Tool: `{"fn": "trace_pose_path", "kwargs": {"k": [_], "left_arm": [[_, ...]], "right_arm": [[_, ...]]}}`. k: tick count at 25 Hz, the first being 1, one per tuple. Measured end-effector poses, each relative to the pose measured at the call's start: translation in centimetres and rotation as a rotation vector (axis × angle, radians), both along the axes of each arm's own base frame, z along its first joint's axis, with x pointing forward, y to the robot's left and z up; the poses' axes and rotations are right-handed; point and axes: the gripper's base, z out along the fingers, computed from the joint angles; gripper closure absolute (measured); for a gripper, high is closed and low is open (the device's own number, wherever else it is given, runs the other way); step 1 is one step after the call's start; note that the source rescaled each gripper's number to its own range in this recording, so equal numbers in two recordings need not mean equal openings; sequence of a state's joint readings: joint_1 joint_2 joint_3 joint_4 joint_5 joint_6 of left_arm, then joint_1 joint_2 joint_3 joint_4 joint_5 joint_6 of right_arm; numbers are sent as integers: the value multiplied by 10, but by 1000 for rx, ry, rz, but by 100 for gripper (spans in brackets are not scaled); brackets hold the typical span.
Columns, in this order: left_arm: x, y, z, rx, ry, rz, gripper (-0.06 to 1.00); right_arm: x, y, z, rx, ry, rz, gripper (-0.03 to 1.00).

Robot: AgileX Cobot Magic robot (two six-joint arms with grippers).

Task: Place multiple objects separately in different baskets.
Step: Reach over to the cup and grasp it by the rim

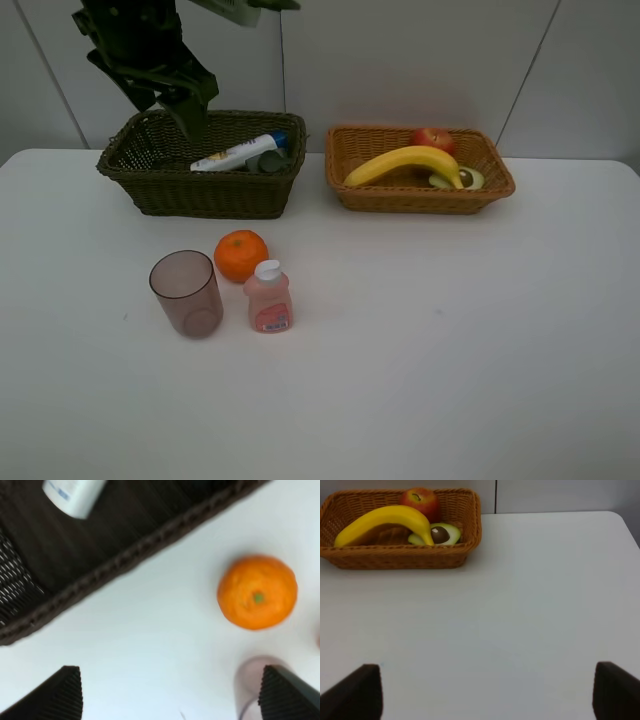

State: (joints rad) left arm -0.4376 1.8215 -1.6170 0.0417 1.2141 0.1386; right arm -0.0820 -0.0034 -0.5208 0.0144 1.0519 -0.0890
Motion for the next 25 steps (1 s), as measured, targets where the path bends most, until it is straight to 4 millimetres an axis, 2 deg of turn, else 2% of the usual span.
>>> {"fn": "trace_pose_path", "kwargs": {"k": [5,10,17,25], "left_arm": [[-19,0,-9,18,50,-104,1],[-28,-5,-22,50,91,-207,1],[-40,0,-45,87,175,-222,1],[-55,8,-83,106,231,-224,1]], "right_arm": [[0,0,0,1,0,1,15],[0,0,0,1,0,1,15],[0,0,0,1,0,1,15],[0,0,0,1,0,1,15]]}}
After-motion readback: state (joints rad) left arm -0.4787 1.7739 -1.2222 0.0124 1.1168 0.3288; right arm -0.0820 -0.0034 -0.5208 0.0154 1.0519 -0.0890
